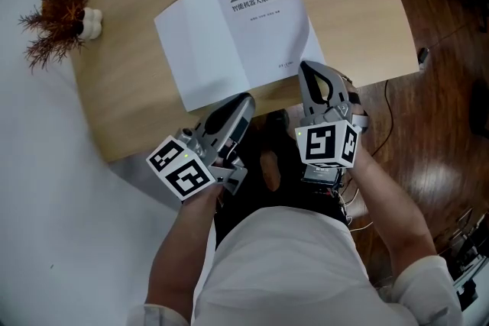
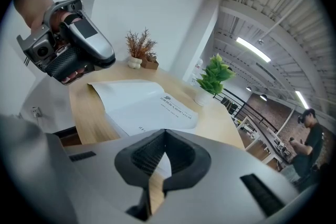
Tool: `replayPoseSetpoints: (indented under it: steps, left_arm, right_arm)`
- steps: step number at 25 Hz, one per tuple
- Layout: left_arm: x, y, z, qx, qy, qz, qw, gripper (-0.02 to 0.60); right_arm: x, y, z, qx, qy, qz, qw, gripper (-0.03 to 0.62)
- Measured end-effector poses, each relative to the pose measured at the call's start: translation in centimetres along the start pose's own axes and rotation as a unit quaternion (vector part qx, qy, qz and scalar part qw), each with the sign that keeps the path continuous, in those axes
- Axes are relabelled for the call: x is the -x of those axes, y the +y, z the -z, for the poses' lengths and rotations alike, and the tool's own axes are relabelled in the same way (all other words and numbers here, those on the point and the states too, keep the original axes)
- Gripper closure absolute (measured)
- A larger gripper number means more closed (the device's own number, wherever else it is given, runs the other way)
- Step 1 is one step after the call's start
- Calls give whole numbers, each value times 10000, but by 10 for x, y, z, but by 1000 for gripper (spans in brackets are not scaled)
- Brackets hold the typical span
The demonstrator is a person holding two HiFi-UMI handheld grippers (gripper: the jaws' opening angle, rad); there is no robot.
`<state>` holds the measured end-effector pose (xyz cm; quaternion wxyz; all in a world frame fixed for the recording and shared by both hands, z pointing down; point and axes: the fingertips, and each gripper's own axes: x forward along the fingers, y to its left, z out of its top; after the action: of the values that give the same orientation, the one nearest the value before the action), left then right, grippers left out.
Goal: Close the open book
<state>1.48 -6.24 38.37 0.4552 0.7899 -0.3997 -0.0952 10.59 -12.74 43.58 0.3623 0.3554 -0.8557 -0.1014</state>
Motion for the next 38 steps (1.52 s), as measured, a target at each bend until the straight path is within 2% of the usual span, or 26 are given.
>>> replayPoseSetpoints:
  steps: [13, 24, 38]
  left_arm:
    - [-9, 4, 6, 80, 80, -30, 9999, 581]
    - [-12, 1, 14, 117, 162, -15, 9998, 581]
    - [-11, 2, 20, 100, 253, -57, 9996, 581]
  right_arm:
    - [-9, 0, 18, -79, 127, 2, 9999, 591]
    - [-5, -7, 34, -782, 133, 72, 9968, 591]
    - [0, -12, 53, -791, 375, 313, 9957, 582]
